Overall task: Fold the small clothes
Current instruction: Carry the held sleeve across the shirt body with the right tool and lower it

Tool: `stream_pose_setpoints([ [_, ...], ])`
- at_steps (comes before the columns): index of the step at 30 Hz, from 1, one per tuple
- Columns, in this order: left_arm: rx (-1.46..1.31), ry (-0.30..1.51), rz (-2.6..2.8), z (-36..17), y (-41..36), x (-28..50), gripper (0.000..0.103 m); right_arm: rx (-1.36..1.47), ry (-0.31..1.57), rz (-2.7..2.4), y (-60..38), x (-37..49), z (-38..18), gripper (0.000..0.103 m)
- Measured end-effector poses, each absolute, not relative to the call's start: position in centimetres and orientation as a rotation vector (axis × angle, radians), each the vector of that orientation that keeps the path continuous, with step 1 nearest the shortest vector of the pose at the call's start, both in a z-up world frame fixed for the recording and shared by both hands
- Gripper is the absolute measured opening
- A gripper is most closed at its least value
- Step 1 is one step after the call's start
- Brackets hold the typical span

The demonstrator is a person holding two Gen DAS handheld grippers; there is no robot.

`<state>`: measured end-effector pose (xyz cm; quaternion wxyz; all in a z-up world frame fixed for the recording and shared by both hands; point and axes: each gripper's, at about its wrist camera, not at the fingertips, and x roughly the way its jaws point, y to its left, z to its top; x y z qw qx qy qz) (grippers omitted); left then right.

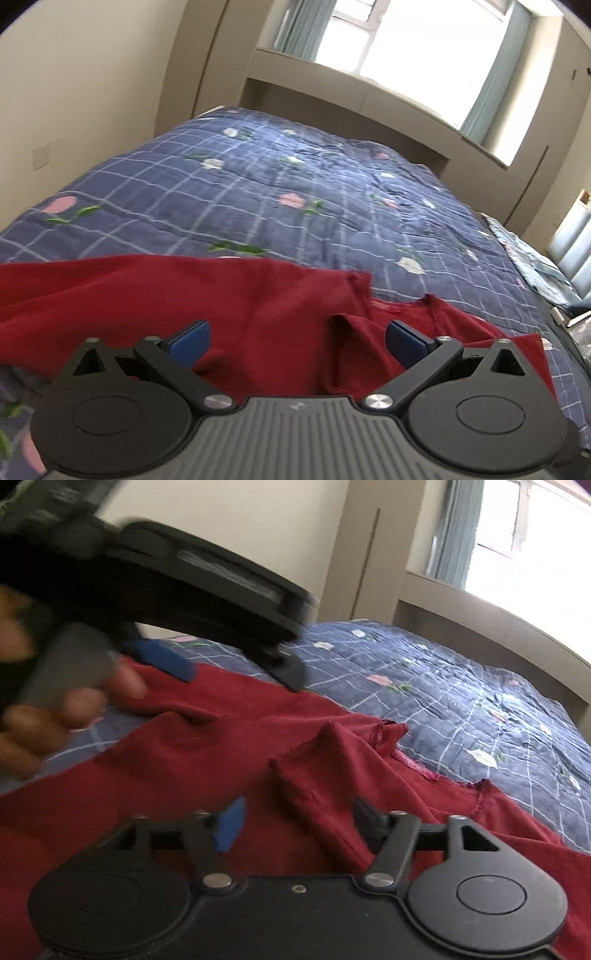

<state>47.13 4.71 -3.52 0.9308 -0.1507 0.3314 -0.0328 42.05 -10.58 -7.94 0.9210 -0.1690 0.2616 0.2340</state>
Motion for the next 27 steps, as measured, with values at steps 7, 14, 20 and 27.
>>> stream_pose_setpoints([
  [7,-0.218,0.677,0.009,-7.2,1.1,48.0,0.103,-0.295,0.503,0.298,-20.6,39.9,-6.6,0.095],
  [14,-0.032,0.626,0.121,-9.6,-1.9,46.8,0.103,-0.028,0.544,0.031,-33.3,43.5,-6.3,0.102],
  [20,-0.051,0.638,0.118,-9.9,-1.7,47.1,0.103,0.401,0.636,0.05,-41.3,49.4,-8.2,0.089],
  [27,-0.047,0.635,0.119,-10.0,-1.7,47.1,0.103,0.508,0.667,0.081,-42.3,50.8,-8.1,0.026],
])
